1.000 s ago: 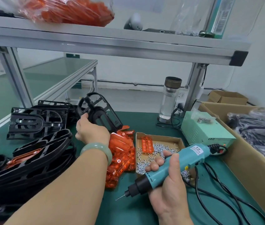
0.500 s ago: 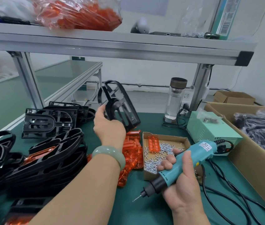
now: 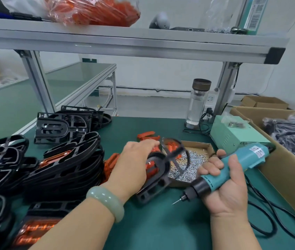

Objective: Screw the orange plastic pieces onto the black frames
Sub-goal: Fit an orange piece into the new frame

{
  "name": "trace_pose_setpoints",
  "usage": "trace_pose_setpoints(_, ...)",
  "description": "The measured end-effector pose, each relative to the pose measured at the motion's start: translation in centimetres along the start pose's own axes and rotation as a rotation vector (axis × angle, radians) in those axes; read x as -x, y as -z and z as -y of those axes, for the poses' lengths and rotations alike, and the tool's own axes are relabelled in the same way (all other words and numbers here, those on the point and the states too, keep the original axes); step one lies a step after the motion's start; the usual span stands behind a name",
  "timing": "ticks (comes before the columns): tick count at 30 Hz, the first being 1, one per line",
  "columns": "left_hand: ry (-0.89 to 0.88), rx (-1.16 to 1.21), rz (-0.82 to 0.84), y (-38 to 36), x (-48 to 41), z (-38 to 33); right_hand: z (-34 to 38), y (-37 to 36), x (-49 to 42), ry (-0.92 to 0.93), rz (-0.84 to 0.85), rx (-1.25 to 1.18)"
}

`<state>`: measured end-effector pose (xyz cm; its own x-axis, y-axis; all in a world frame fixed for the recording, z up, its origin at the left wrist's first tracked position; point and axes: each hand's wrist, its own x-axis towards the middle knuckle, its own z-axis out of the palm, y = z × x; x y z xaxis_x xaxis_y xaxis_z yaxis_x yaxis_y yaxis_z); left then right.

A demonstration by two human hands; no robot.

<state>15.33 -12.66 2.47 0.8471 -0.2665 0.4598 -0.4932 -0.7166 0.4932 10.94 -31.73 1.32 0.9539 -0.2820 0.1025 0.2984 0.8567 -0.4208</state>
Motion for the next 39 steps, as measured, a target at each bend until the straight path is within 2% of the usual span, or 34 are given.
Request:
trace_pose_setpoints(4, -0.099, -0.008, 0.267, 1.0, 1.4, 0.5, 0.3, -0.1, 0.3, 0.004, 0.050, -0.066)
trace_pose_setpoints(8, -0.092, -0.013, 0.529, 1.5, 2.8, 0.4, 0.1, -0.2, 0.3, 0.025, 0.057, -0.124)
trace_pose_setpoints(13, -0.056, -0.025, 0.647, 1.5, 3.8, 0.1, -0.2, -0.3, 0.2, 0.030, 0.037, -0.089)
trace_pose_setpoints(25, -0.080, -0.031, 0.625, 1.7, 5.3, 0.0, -0.7, -0.3, 0.2, 0.019, 0.009, -0.019)
trace_pose_setpoints(30, -0.091, -0.143, 0.365, 2.4, 4.2, 1.1, -0.9, -0.4, 0.2, 0.006, -0.006, -0.019)
trace_pose_setpoints(34, -0.073, -0.131, 0.293, 2.0, 3.9, 0.5, -1.2, -0.4, 0.0, -0.005, -0.021, -0.008)
trace_pose_setpoints(37, -0.057, -0.306, 0.259, 2.0, 3.0, 0.7, -1.3, -0.3, 0.0, 0.000, -0.032, -0.004)
trace_pose_setpoints(39, -0.013, -0.517, 0.390, 2.0, 2.1, 0.8, -1.4, -0.4, 0.0, 0.000, -0.040, 0.008)
